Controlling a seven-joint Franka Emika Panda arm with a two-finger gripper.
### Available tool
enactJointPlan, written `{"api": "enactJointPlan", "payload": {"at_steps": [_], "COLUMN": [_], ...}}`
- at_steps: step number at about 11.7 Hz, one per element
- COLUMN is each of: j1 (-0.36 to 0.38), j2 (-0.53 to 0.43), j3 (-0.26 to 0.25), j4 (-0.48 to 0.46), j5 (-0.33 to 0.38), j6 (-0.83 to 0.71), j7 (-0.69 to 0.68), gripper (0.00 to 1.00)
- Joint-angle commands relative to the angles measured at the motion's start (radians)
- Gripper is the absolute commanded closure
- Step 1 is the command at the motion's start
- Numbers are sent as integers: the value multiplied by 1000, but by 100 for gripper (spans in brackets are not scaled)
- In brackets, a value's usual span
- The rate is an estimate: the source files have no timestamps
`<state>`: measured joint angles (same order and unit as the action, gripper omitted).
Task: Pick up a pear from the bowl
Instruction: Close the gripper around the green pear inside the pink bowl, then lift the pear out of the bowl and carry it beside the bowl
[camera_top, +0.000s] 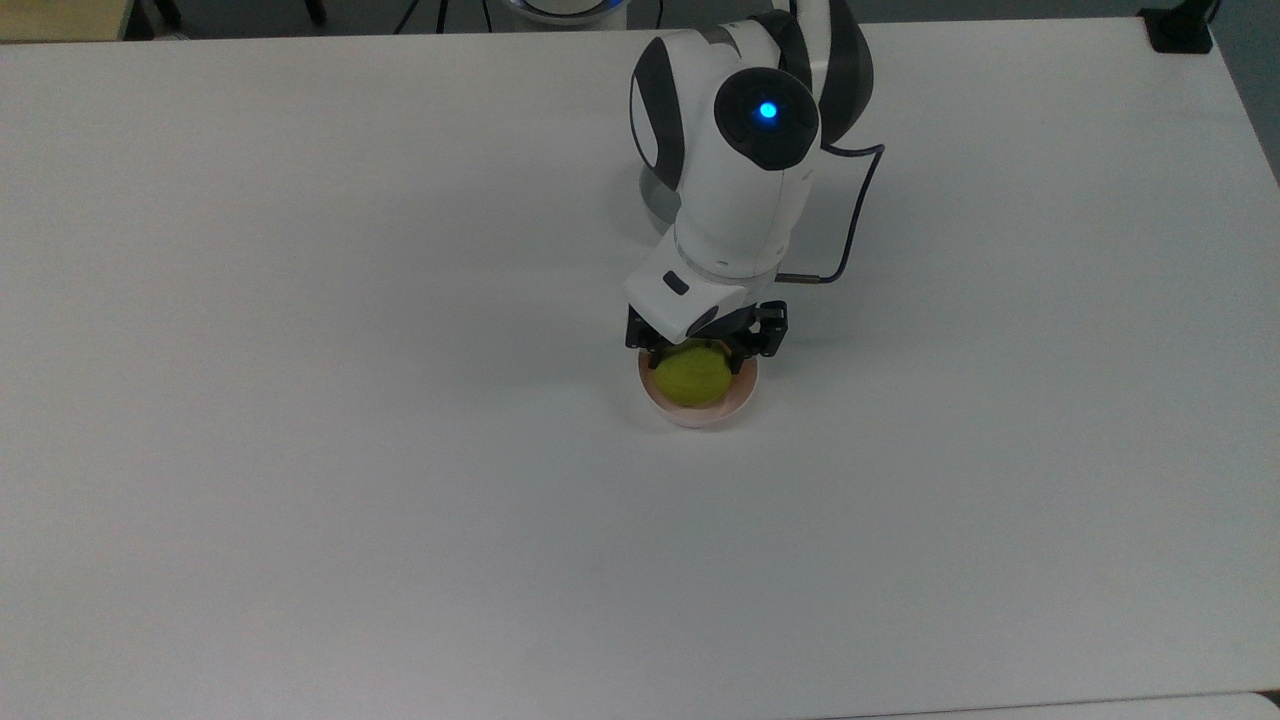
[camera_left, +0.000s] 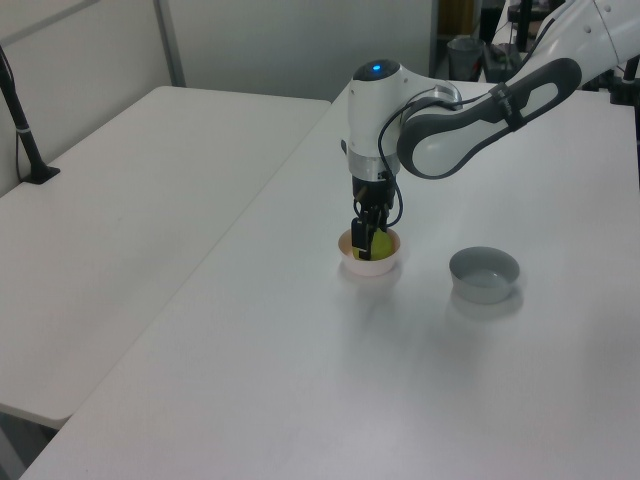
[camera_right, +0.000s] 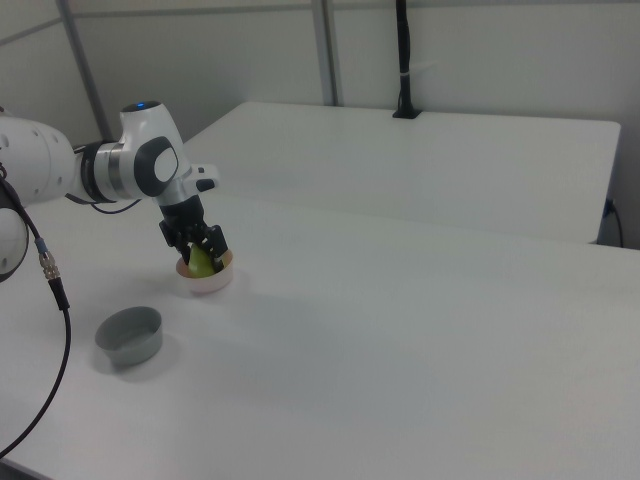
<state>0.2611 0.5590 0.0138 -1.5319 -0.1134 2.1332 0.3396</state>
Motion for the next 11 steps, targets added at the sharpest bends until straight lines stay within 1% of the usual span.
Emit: {"api": "enactJointPlan", "payload": {"at_steps": [1,3,4,8,10,11], "j1": [9,9,10,9,0,-14], "j2": [-16,-74,-102,-214,-228,-226], "j3": [-5,-5,-3,-3,-5,-8], "j4": [-5,-4,-1,36,35,35], "j5": [-20,-8,-5,6,4,6], "j6": [16,-11,-53,-146,-157,-167], "j7": [22,21,21,19,10,-20], "gripper": [50,50,50,50,50,50]}}
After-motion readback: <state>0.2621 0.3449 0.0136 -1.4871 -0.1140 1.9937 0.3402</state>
